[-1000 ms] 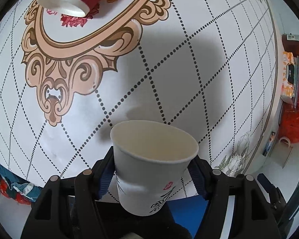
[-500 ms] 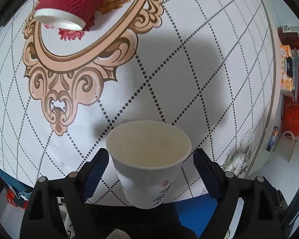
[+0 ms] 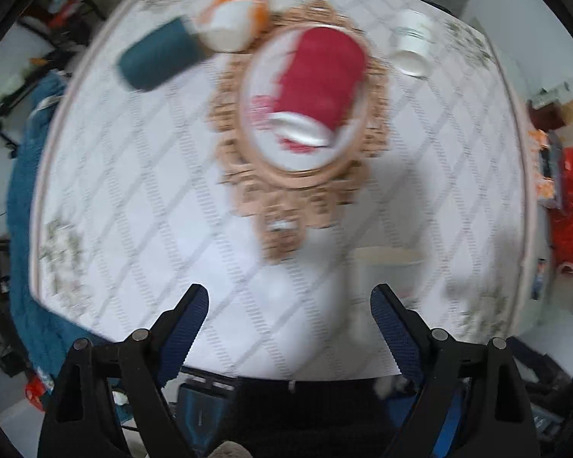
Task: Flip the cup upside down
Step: 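Grasp the white paper cup with the right gripper while the left gripper releases it, then rotate the white paper cup with the right gripper so its open rim faces down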
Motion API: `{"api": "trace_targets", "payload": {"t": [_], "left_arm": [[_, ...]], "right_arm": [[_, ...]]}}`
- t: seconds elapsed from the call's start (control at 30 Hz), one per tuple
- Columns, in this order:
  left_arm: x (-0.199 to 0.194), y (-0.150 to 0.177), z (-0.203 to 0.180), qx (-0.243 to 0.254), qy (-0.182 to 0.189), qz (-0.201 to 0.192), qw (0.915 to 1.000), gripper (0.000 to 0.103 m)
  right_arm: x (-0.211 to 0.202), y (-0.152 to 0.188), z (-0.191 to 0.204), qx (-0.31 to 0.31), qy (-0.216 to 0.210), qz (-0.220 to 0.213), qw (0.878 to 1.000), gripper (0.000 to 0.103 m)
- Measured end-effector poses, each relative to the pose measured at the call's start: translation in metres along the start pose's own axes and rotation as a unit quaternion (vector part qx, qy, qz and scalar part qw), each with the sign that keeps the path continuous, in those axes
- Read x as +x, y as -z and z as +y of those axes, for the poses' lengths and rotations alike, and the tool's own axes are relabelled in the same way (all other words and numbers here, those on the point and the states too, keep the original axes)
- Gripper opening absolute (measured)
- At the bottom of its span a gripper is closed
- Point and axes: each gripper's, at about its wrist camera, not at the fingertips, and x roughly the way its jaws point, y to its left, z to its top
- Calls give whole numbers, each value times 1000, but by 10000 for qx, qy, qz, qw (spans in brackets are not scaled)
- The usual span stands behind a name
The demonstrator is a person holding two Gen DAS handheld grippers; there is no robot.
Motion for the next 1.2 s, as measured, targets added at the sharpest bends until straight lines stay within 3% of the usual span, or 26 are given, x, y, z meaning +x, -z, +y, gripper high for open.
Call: {"api": "trace_targets", "payload": {"t": [0.1,0.23,0.33,0.6,0.87,1.0,1.1,1.17,1.2], "left_arm": [[7,15,30,-187,-287,23,9994,87],[28,30,63,-591,-353,268,9973,87],[39,40,81,-793,-409,361,9954,87],[54,56,86,-826,-340,513,9947,87],[54,57,82,-636,-237,398,9969,87],[53,51,84,-645,-160,314,9973,87],[51,47,90,-681,-153,216,9973,87],[51,46,97,-678,-222,127,9974,87],[52,46,100,-671,-272,90,9973,87]], "right_arm": [[16,-3,33,-190,-158,-12,9997,100],[32,-13,60,-314,-291,82,9991,95],[44,-16,71,-416,-314,179,9985,82],[64,-16,86,-432,-338,317,9980,62],[56,-15,88,-478,-295,310,9979,60],[39,-13,97,-945,-75,379,9948,65],[15,-10,121,-2106,624,117,9755,82],[3,-1,144,-3316,1413,-223,9325,86],[0,8,158,-4095,1886,-421,8916,86]]}}
